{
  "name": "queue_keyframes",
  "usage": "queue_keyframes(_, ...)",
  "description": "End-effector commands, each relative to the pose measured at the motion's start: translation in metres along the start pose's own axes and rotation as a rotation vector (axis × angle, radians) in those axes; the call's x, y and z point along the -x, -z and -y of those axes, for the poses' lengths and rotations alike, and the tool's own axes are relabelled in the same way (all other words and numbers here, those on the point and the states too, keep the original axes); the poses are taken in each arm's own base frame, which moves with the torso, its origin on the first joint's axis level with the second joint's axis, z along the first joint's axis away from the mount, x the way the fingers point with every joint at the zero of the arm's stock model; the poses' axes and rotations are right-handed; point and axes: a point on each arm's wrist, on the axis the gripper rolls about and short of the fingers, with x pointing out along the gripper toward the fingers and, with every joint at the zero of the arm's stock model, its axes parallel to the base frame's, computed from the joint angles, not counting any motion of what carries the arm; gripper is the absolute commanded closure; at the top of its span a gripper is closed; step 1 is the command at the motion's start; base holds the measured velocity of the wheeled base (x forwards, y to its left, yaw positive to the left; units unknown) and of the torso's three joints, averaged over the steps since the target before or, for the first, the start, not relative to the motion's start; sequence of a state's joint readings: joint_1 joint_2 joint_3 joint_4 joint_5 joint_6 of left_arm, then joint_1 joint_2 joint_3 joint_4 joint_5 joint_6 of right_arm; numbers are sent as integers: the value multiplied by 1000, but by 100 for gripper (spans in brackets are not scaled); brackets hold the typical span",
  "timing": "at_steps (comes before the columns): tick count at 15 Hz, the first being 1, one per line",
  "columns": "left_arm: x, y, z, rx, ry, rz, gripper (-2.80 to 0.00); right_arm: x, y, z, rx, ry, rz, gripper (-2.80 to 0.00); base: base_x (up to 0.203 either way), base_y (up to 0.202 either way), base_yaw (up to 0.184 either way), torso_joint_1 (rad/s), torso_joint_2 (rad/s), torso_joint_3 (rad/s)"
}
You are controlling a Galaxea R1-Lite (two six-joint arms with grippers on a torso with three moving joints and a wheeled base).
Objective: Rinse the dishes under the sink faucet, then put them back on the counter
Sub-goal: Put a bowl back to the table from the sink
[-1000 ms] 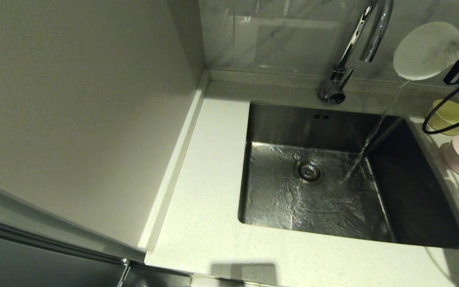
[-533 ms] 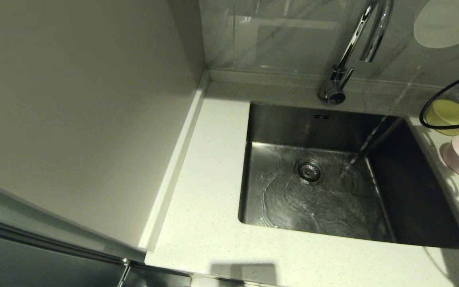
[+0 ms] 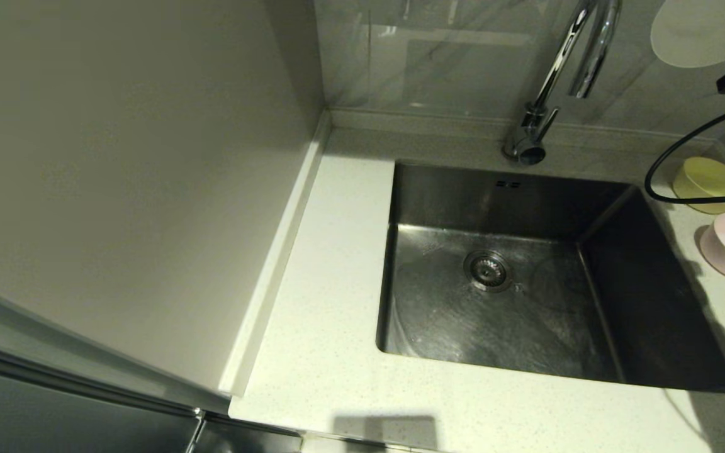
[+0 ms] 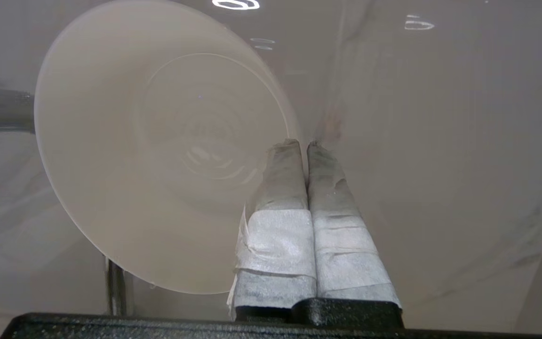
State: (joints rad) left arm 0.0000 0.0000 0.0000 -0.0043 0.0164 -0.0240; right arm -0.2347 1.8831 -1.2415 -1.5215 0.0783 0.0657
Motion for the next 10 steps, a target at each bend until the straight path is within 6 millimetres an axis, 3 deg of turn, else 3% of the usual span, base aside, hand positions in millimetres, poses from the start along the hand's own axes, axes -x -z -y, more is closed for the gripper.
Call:
queue_keyframes(1,0,0,0,1,0,2,0,-2,0,0,1,-2,10,0,0,0,0,0,0,0)
queue_keyframes(3,0,0,0,1,0,2,0,-18,-7,4,6,7,-18,0,0,0,0,0,0,0)
queue_keyframes(5,0,0,0,1,0,2,0,-45,-33,10,20,28,42,0,0,0,0,0,0,0)
queue_keyframes(7,0,0,0,1,0,2,0,-58,-50,12,35,46,92,0,0,0,0,0,0,0)
queue_keyframes(8,0,0,0,1,0,2,0,-56,-48,13,45,49,88,0,0,0,0,0,0,0)
queue_keyframes(10,0,0,0,1,0,2,0,-37,-24,16,75,48,-13,0,0,0,0,0,0,0)
